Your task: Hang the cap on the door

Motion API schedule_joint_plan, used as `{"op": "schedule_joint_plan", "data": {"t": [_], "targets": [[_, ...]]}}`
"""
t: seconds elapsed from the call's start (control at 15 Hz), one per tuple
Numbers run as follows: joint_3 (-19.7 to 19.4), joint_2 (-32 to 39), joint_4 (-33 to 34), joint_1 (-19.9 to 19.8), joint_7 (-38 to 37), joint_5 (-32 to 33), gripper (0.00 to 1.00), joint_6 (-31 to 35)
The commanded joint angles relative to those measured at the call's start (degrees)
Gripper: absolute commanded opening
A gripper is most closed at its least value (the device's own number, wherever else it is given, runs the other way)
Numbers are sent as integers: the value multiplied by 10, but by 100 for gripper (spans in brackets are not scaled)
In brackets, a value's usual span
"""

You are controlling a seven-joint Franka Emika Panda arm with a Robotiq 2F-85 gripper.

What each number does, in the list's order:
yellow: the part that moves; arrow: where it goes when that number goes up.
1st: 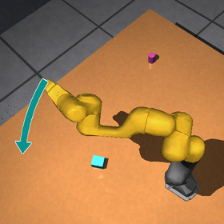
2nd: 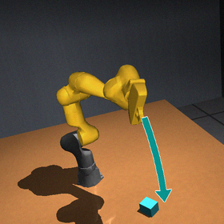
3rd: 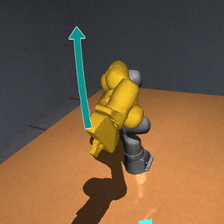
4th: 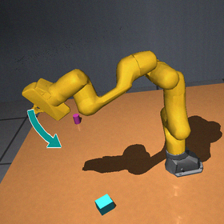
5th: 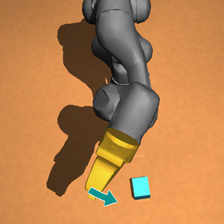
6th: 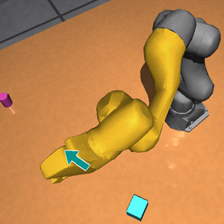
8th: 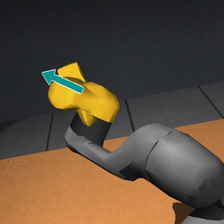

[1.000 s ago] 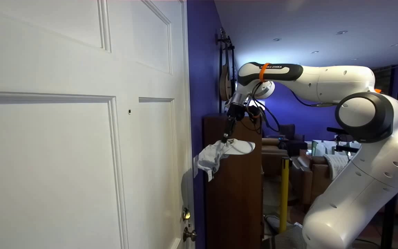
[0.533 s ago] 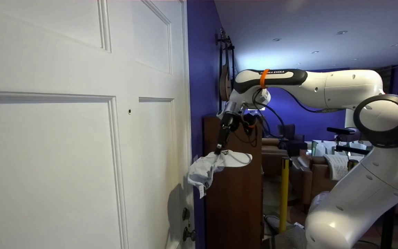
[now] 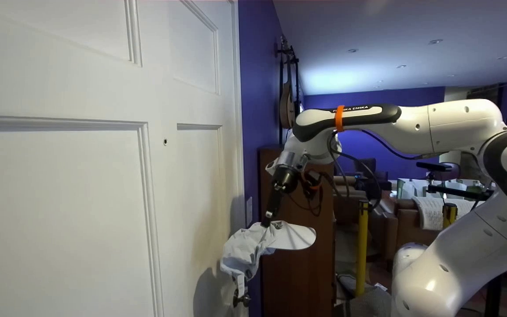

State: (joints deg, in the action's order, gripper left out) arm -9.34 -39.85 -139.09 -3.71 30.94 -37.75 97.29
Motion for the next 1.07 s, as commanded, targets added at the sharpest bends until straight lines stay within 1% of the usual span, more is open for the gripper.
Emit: {"op": "schedule_joint_plan", "data": {"t": [0.0, 0.33, 0.67, 0.8, 1.0], "targets": [[14, -24, -57, 29, 12, -52, 1, 78], [29, -23, -102, 73, 55, -120, 1, 137], [44, -17, -135, 92, 140, -177, 1, 202], [43, -16, -144, 97, 178, -201, 1, 212], [37, -15, -153, 101, 251, -245, 1, 210]]}}
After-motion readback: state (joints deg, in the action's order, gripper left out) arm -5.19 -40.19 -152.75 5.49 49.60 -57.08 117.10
